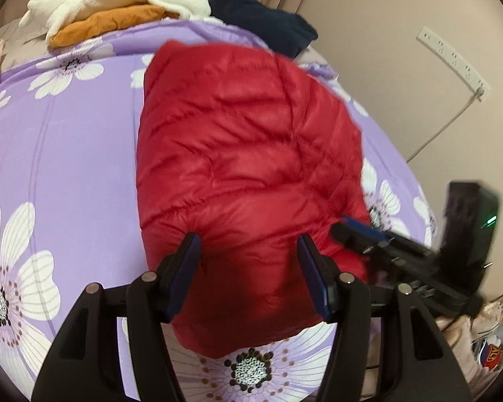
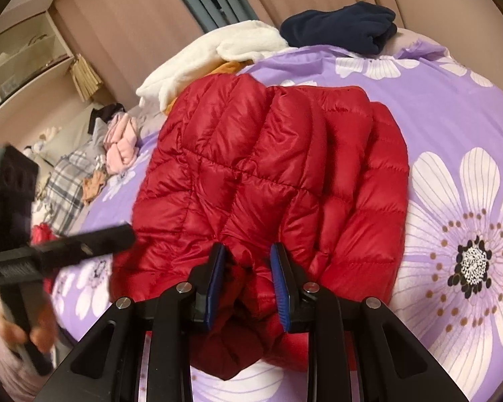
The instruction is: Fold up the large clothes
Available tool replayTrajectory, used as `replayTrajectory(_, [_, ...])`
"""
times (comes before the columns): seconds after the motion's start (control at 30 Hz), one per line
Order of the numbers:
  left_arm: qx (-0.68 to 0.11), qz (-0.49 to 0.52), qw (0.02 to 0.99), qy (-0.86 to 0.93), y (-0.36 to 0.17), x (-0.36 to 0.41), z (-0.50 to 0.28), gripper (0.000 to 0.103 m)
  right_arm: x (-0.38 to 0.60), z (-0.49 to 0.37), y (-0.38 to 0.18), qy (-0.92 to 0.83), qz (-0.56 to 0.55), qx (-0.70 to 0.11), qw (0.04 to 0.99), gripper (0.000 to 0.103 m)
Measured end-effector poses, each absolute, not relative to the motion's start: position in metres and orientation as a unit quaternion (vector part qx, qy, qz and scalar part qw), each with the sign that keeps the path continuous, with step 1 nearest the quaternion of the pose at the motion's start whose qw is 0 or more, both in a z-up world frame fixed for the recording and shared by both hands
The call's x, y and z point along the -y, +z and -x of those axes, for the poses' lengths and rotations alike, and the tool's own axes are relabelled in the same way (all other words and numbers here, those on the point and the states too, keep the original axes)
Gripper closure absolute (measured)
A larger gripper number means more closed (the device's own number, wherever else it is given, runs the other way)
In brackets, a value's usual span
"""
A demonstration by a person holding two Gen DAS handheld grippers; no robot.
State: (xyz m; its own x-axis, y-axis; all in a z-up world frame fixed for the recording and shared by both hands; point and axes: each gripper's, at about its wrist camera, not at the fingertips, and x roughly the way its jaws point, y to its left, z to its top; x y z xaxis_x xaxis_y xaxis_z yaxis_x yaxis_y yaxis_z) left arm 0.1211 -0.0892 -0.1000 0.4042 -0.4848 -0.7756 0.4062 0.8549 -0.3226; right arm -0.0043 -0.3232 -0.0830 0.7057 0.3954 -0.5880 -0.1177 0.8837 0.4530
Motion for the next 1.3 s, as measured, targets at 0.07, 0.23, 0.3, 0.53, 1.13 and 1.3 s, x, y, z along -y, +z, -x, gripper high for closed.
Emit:
replayTrajectory(0.07, [-0.474, 0.029, 0.840, -0.264, -0.100, 0.093, -0.120, 0.043, 0.327, 0.008, -0.077, 0.141, -0.203, -0.348, 0.904, 0.077])
replayTrajectory(0.23, [-0.471, 0.026, 0.840, -0.267, -0.099, 0.095, -0.122, 0.041, 0.344, 0.004, -0.054, 0.131, -0.228, -0.296, 0.918, 0.076])
replayTrajectory(0.3, [-0.472, 0.027, 0.840, -0.267, -0.100, 0.093, -0.123, 0.041, 0.352, -0.008, -0.051, 0.130, -0.248, -0.287, 0.916, 0.076])
replayTrajectory(0.53, [-0.474, 0.027, 0.838, -0.270, -0.101, 0.095, -0.126, 0.040, 0.353, -0.048, -0.080, 0.085, -0.250, -0.353, 0.898, 0.076])
replayTrajectory(1.13, [-0.471, 0.066, 0.841, -0.258, -0.088, 0.074, -0.125, 0.036, 0.353, -0.051, -0.083, 0.085, -0.247, -0.369, 0.892, 0.070])
replayTrajectory(1.3, [-0.469, 0.090, 0.845, -0.241, -0.089, 0.059, -0.131, 0.031, 0.351, -0.048, -0.077, 0.081, -0.241, -0.365, 0.896, 0.062])
